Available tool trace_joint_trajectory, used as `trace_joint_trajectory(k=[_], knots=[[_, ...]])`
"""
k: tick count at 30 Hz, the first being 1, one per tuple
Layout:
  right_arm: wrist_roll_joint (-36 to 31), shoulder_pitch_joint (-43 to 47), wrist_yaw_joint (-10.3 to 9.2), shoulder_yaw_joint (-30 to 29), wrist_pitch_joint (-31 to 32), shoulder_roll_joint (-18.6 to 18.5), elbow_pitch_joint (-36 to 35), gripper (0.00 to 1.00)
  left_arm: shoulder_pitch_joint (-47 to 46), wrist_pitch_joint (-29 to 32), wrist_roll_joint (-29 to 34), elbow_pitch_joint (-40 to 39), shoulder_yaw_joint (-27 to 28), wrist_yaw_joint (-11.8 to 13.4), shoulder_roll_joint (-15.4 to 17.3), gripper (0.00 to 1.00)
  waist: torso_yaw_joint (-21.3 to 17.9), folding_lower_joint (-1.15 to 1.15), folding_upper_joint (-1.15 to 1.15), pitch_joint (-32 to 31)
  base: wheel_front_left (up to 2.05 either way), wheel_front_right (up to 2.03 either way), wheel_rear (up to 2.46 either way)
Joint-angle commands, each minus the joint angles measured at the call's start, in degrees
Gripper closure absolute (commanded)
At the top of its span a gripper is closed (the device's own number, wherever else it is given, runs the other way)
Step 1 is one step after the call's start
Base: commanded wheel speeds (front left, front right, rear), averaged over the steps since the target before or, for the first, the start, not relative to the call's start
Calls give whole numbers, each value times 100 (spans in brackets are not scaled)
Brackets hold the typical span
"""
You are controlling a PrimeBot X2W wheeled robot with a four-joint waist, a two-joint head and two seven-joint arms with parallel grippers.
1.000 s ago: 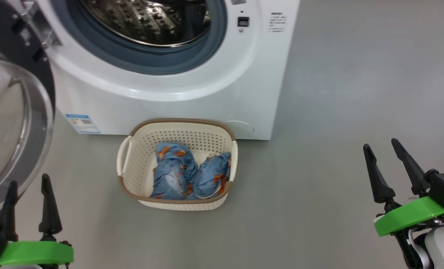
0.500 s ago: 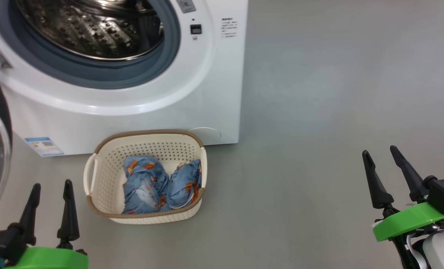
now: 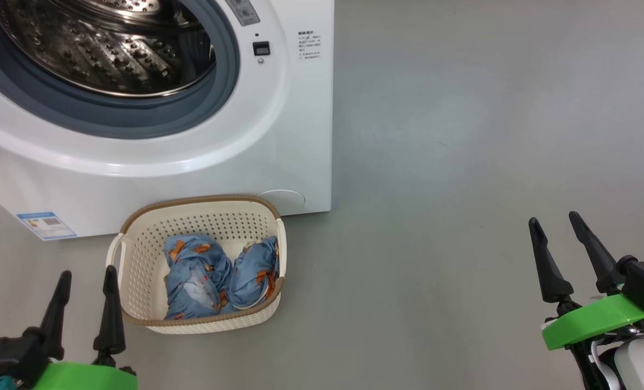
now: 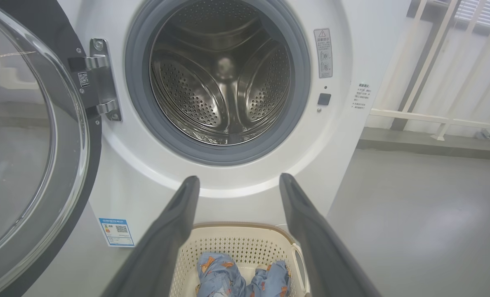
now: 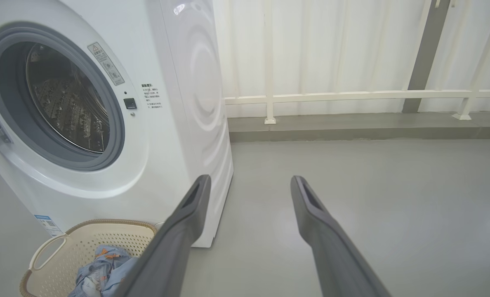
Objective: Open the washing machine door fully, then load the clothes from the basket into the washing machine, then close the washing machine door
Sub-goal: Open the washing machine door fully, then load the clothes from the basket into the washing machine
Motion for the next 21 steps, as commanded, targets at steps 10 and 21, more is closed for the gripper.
trace_joint_trajectory(k=[10,21], knots=[[-42,42,25,40,-52,-38,-160,0,-83,-30,-212,-54,133,3,131,0,-11,0,0,15,0,0,0],[-43,25,25,27,-52,-39,-174,0,-116,-30,-350,11,26,3,133,0,-5,0,0,57,0,0,0]])
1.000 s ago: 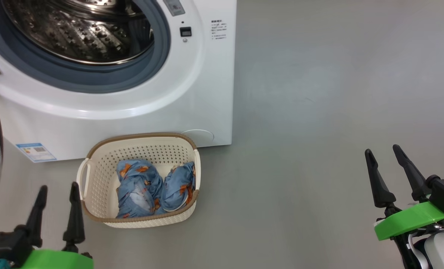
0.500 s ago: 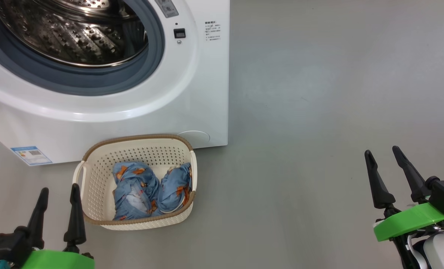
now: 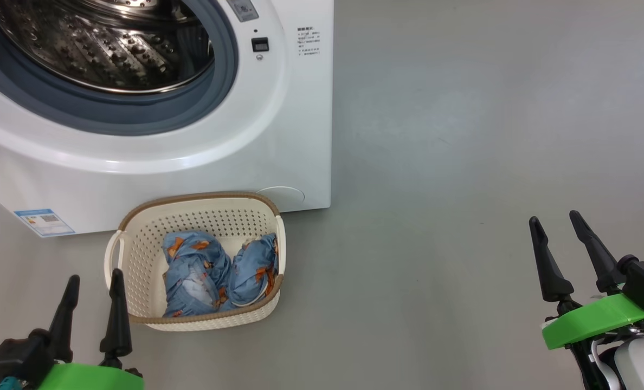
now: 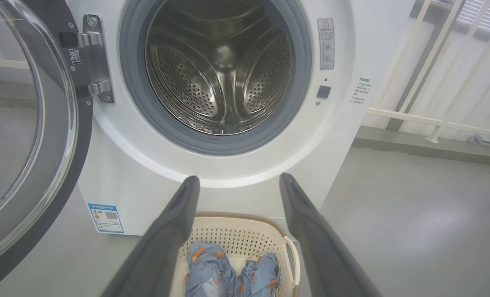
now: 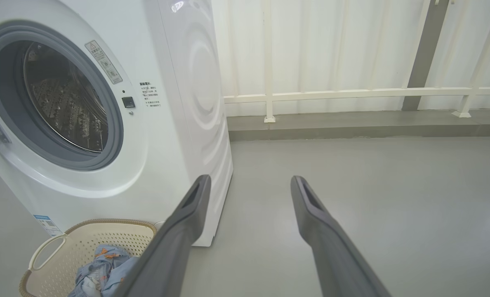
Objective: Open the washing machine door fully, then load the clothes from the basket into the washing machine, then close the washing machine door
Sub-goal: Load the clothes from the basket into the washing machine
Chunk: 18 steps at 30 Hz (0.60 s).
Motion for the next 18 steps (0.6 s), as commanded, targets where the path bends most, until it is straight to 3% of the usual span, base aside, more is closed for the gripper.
trace_joint_trajectory(k=[1,7,18], knots=[[-39,17,26,53,-52,-62,-148,0,-119,-30,-55,-82,163,3,133,0,3,0,0,5,0,0,0],[-35,-11,26,64,-52,-60,-139,0,-149,-30,-106,-53,102,3,165,0,5,0,0,30,19,-66,47],[-38,-15,26,69,-52,-58,-152,0,-189,-30,-152,-47,19,3,201,0,13,0,0,53,47,-140,93]])
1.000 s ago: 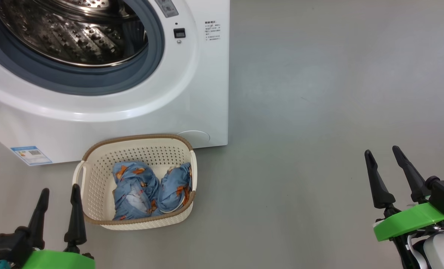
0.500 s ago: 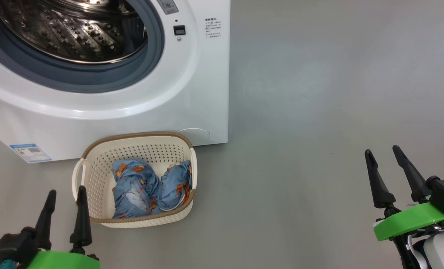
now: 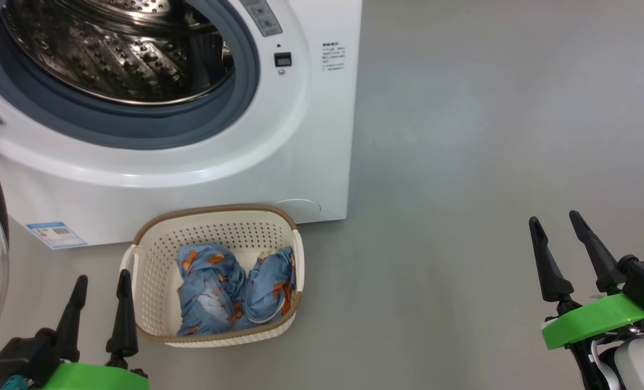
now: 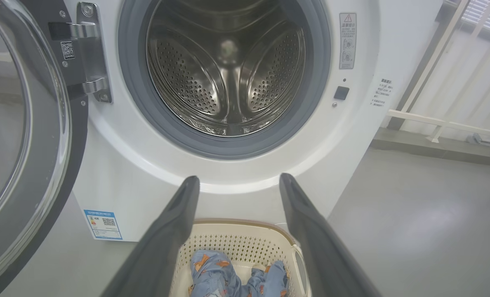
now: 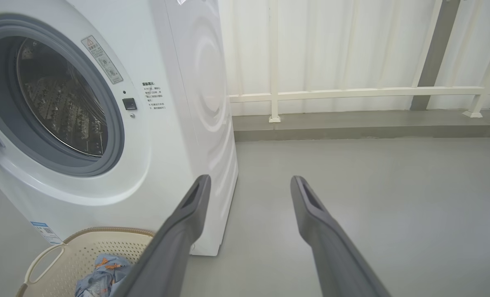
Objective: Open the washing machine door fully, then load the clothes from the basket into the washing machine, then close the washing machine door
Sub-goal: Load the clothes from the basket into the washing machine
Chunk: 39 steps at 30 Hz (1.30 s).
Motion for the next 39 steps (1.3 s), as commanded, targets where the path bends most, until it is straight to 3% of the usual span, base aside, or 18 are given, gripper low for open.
trace_joint_trajectory(k=[1,13,26,39], knots=[[-42,-18,25,71,-52,-56,-149,0,-176,-30,-42,-101,177,3,176,0,3,0,0,2,58,-149,91],[-48,-5,25,88,-52,-45,-155,0,-157,-30,43,-107,71,3,198,0,13,0,0,-4,68,-143,75],[-32,-69,25,116,-52,-20,-153,0,-172,-30,0,36,-43,3,93,0,18,0,0,95,12,-12,0],[-42,-297,25,152,-52,134,-234,0,-615,-31,112,1509,-873,3,-320,0,-125,0,0,647,0,0,0]])
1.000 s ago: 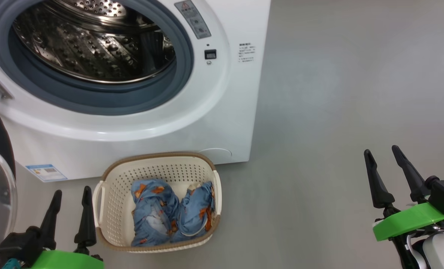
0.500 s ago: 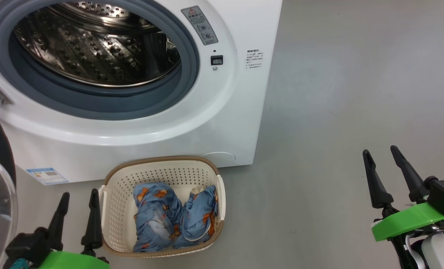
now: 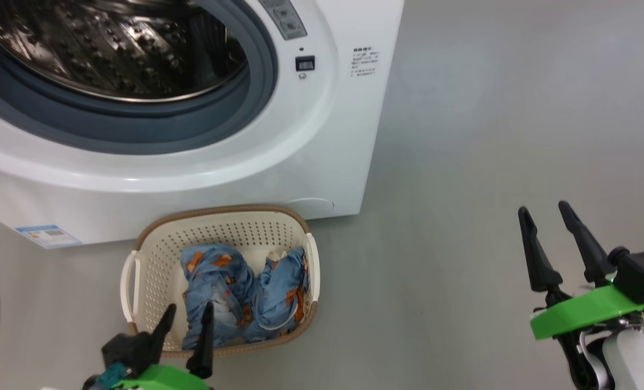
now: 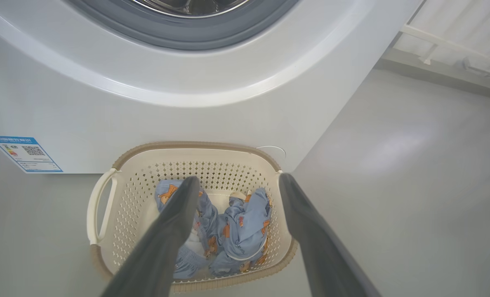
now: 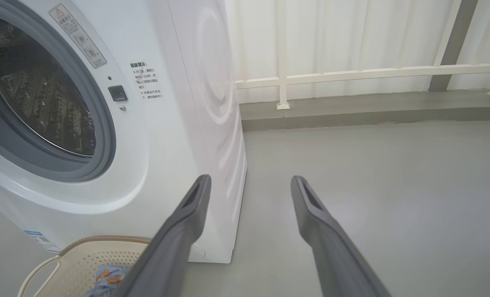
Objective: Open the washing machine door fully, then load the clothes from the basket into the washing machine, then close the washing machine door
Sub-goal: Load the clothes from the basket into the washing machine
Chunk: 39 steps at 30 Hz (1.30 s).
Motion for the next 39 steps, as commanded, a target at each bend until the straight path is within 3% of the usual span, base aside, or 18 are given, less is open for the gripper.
trace_joint_trajectory(k=[1,23,39], knots=[[-35,-278,25,112,-52,-16,-168,0,-435,-36,-54,269,-82,3,35,0,-86,0,0,331,0,0,0],[-111,-1290,25,134,-52,292,-420,0,-2927,-20,-1170,2602,-1999,3,400,0,-493,0,0,2160,0,0,0],[-136,-1822,25,280,-52,526,-618,0,-3834,392,-2310,2941,-3410,3,887,0,-901,0,0,3056,0,0,0]])
